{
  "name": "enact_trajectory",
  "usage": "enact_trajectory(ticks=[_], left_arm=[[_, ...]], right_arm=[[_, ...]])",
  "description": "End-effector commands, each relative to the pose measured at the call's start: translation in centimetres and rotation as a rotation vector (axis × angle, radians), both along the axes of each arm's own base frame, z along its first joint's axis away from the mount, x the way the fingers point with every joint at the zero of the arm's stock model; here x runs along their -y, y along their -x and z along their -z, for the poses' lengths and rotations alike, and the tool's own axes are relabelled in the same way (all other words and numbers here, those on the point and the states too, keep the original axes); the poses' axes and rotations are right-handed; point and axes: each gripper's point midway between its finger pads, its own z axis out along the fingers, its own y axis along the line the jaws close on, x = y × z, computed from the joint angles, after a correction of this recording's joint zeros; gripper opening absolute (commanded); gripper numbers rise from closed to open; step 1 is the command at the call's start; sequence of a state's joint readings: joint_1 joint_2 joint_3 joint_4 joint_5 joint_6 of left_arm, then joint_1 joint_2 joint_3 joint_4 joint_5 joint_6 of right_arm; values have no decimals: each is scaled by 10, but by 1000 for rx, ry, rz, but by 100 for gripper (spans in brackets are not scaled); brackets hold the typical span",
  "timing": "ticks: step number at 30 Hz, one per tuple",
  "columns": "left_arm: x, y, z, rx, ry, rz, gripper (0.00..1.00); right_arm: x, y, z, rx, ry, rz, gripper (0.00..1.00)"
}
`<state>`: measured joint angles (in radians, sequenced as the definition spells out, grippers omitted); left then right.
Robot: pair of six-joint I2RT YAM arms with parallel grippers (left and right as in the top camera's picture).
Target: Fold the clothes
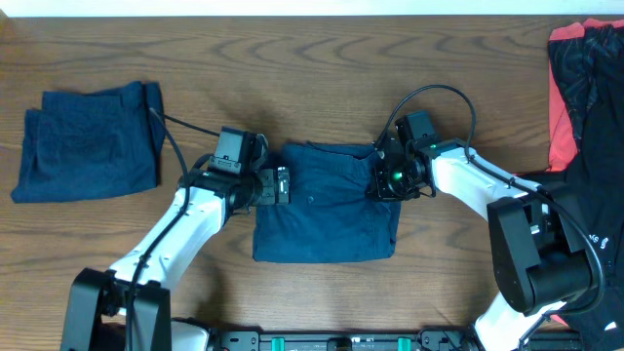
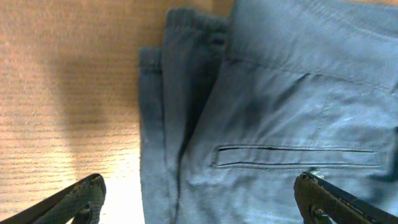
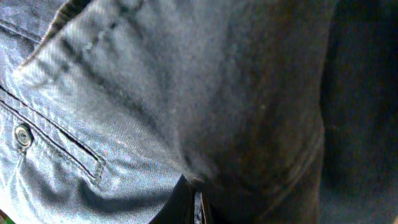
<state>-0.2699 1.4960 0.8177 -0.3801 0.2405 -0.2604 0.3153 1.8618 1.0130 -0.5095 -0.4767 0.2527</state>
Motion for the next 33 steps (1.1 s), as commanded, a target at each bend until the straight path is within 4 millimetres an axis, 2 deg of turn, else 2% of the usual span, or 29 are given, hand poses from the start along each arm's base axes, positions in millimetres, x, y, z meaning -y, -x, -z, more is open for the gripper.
enact_trajectory(ticks=[1, 6, 11, 14, 15, 19, 25, 29, 30, 33], left_arm=[[4, -4, 1, -8, 26, -9, 98], [5, -7, 25, -43, 17, -9, 98], [24, -5, 48, -106, 107, 33, 98], [29, -2, 58, -140, 133, 34, 97], [31, -1, 60, -149, 145, 39, 94], [46, 0, 54, -155, 235, 79, 68], [70, -4, 36, -119, 376, 148, 46], [71, -6, 34, -108, 381, 156, 10], [71, -6, 34, -105, 381, 159, 6], [71, -7, 31, -88, 376, 177, 6]], right_arm=[[24, -5, 13, 13, 120, 46, 6], [24, -5, 13, 11, 120, 46, 6], [24, -5, 13, 11, 120, 46, 6], [24, -5, 13, 11, 120, 46, 6], [24, -5, 13, 11, 120, 46, 6], [24, -5, 13, 12, 120, 46, 6], [24, -5, 13, 11, 120, 46, 7], [24, -4, 13, 7, 122, 46, 7], [24, -4, 13, 8, 122, 45, 7], [24, -4, 13, 8, 121, 46, 8]])
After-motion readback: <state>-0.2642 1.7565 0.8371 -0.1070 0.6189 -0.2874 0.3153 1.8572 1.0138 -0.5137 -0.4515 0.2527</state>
